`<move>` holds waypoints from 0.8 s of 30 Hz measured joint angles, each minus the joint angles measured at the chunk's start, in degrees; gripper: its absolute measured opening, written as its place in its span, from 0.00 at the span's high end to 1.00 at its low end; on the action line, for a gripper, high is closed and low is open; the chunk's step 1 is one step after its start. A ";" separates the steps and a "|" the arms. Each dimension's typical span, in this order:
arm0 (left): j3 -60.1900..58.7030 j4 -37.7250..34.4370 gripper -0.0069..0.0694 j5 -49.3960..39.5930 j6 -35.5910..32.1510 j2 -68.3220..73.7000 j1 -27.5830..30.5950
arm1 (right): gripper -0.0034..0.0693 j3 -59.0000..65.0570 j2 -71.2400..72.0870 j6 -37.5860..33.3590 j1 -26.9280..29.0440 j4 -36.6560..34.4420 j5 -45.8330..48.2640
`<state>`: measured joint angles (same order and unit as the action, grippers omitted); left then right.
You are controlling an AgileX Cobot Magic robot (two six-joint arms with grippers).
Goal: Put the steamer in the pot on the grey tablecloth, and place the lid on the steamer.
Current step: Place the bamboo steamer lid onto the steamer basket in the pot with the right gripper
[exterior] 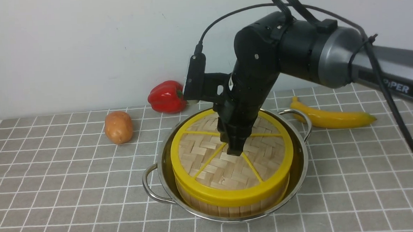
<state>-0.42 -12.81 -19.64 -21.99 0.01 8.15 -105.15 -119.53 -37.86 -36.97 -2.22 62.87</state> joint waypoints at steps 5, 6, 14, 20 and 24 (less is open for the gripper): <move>0.00 0.00 0.59 0.00 0.00 0.00 0.00 | 0.75 0.00 0.00 -1.13 0.56 -0.98 -0.06; 0.00 0.00 0.59 0.00 0.00 0.00 0.00 | 0.75 0.00 0.00 -1.21 0.56 -1.05 -0.06; 0.00 0.00 0.59 0.00 0.00 0.00 0.00 | 0.75 0.00 0.00 -1.42 0.93 -3.09 0.24; 0.00 0.00 0.59 0.00 0.00 0.00 0.00 | 0.64 0.00 0.00 -1.42 1.15 -3.11 -0.39; 0.00 0.00 0.59 0.00 0.00 0.00 0.00 | 0.43 0.00 0.00 -1.42 1.15 -2.14 -2.22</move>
<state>-0.42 -12.81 -19.64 -21.99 0.01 8.15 -105.15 -119.53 -39.28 -35.82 -4.35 60.66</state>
